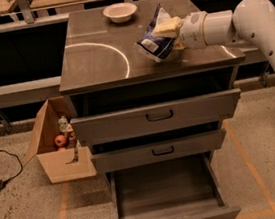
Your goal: Pick blue chip bag from bottom drawer and place on counter
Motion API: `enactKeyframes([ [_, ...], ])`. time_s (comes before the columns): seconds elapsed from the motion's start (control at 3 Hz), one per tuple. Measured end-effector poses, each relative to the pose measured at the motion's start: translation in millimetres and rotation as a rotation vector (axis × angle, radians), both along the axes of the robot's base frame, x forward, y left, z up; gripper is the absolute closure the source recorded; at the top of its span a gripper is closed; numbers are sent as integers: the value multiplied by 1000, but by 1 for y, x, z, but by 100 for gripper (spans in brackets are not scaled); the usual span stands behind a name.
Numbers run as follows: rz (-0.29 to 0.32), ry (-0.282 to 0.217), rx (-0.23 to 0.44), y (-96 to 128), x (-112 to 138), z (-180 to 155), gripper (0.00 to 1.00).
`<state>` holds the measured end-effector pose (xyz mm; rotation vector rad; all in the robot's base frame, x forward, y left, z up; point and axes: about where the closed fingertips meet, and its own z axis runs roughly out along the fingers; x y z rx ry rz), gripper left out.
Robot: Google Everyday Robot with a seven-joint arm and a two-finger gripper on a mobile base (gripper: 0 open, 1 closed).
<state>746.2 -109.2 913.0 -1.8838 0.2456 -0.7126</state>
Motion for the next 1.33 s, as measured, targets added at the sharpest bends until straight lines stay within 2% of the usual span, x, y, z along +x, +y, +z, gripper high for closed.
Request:
enactKeyframes([
  [0.33,-16,-12,16,4,5,-1,7],
  [0.67,-45,-2,4,-7,0,5,0],
  [1.0,-123,30,-24,-36,-18,16,0],
  [1.33,-253,62,-59,-75,-43,26,0],
])
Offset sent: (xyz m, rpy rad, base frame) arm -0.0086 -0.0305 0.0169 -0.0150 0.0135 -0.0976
